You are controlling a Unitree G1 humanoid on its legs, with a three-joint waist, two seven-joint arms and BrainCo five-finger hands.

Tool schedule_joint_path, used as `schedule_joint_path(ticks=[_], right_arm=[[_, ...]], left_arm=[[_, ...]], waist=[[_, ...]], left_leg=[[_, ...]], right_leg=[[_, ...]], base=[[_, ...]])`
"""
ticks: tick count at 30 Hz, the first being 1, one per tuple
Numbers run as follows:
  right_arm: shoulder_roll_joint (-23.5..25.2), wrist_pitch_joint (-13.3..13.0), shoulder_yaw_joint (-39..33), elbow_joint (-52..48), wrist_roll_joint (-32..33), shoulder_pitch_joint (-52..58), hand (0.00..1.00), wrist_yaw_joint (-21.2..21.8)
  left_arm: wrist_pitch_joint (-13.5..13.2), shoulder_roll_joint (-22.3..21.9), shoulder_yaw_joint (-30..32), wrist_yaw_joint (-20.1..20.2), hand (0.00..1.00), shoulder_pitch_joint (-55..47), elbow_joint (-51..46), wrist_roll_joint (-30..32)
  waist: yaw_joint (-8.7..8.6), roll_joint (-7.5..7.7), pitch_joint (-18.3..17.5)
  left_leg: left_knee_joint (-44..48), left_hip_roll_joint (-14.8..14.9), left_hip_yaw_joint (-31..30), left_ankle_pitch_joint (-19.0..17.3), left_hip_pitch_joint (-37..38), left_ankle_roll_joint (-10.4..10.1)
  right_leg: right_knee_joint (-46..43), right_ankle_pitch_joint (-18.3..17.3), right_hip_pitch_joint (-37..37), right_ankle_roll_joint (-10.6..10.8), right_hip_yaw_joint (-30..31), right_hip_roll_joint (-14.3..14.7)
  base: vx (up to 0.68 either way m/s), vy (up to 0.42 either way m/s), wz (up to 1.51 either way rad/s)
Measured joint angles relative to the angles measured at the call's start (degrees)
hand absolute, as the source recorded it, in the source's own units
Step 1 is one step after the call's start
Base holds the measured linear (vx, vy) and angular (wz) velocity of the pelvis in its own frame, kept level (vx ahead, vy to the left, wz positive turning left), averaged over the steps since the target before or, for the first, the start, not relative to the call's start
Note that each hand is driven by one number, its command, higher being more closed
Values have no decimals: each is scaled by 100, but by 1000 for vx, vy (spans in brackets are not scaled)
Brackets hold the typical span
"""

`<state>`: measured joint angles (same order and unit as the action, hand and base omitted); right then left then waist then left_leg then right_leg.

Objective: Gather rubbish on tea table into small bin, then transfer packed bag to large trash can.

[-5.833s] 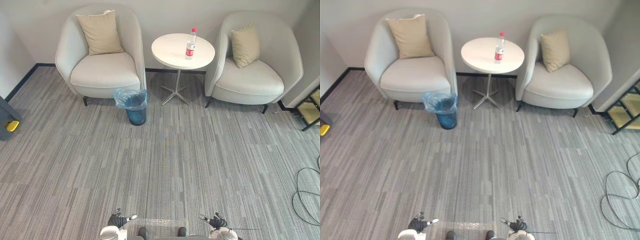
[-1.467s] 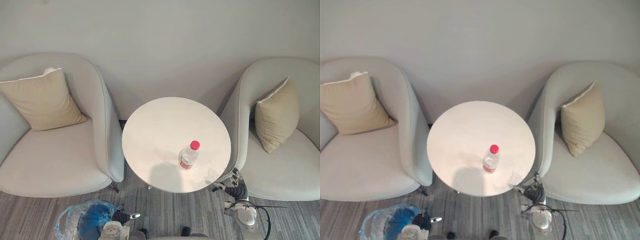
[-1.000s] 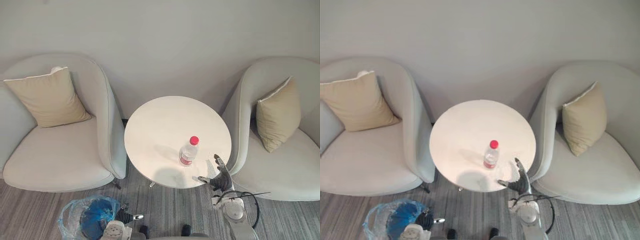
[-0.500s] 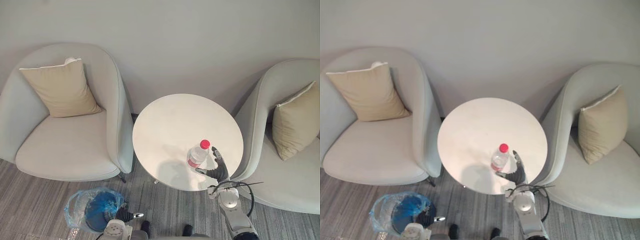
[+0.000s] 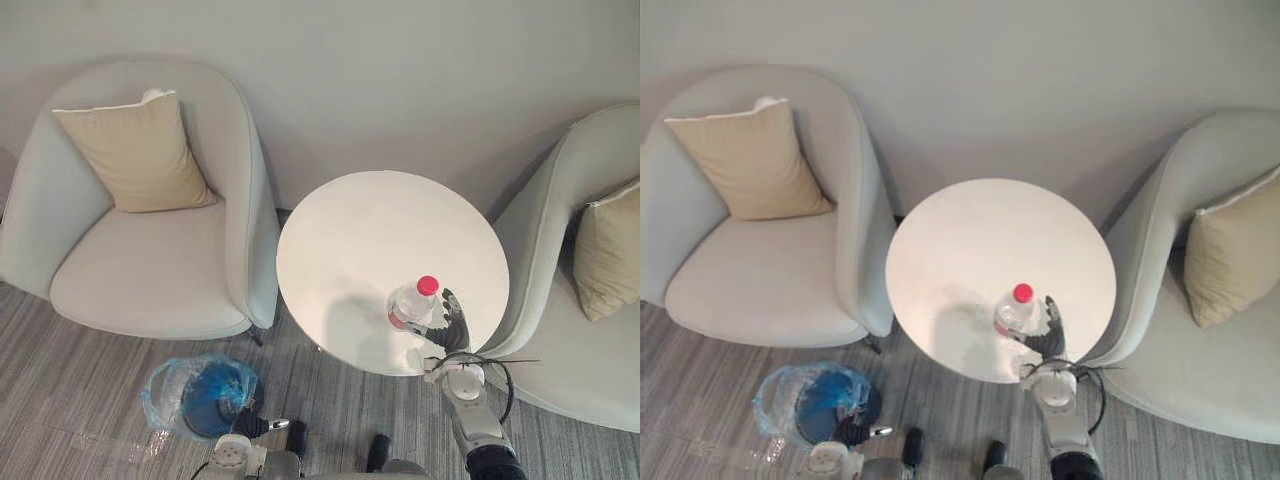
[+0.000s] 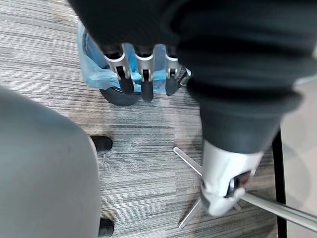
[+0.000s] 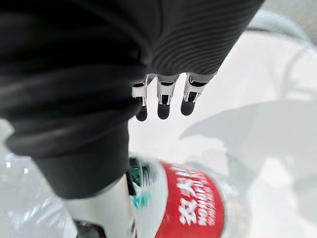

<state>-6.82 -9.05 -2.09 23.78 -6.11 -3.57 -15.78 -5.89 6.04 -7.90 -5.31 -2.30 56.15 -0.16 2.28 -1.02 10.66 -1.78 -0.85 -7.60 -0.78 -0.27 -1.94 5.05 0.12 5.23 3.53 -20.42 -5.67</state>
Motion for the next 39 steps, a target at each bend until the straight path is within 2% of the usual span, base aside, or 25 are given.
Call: schedule_joint_path(ticks=[5,6,12,15,23,27,30,39], right_arm=[[-16,9,-2,225,168,-428,0,-36],[-16,17,-3,239,223,-540,100,-59],[-61,13,-10,426,405,-1025,100,-125],[-107,15,4,475,476,-1166,100,-112],[-108,13,2,381,621,-1038,100,-90],[-107,7,3,-231,612,-557,100,12],[-106,-11,14,-1087,602,-20,100,161],[-47,-219,105,-2438,161,1035,100,454]], left_arm=[[-7,-13,1,5,0,0,-83,-30],[-11,-13,2,15,0,0,-115,-105],[-75,-7,14,28,0,2,-192,-231],[-107,-38,13,22,0,19,-242,-236],[-109,-59,21,30,0,59,-270,-238],[-99,-60,23,38,0,59,-267,-230],[-83,-53,21,47,0,59,-249,-206],[-61,-16,-7,59,0,58,-149,30]], waist=[[82,-56,55],[126,-69,79],[155,-102,206],[244,-167,275],[266,-210,385],[242,-210,385],[138,-203,381],[-81,-106,288]], left_leg=[[30,-54,-119,13,-147,18],[44,-74,-167,14,-204,20],[188,-133,-382,15,-382,22],[201,-144,-412,15,-382,22],[267,-183,-486,14,-381,23],[278,-182,-474,14,-369,23],[278,-168,-393,13,-333,22],[270,-78,-187,7,-117,15]], right_leg=[[0,-20,-72,23,-124,-39],[-1,-20,-103,23,-166,-51],[-1,-20,-119,23,-341,-76],[-16,-21,-101,22,-373,-86],[-166,-101,-102,55,-400,-145],[-168,-108,-94,65,-374,-149],[-168,-106,-94,67,-285,-149],[-139,-65,23,60,-34,-114]], base=[[9,17,16],[15,28,16],[4,13,20],[-3,9,5],[-21,24,4],[-4,4,-1],[-16,21,-11],[-26,13,-14]])
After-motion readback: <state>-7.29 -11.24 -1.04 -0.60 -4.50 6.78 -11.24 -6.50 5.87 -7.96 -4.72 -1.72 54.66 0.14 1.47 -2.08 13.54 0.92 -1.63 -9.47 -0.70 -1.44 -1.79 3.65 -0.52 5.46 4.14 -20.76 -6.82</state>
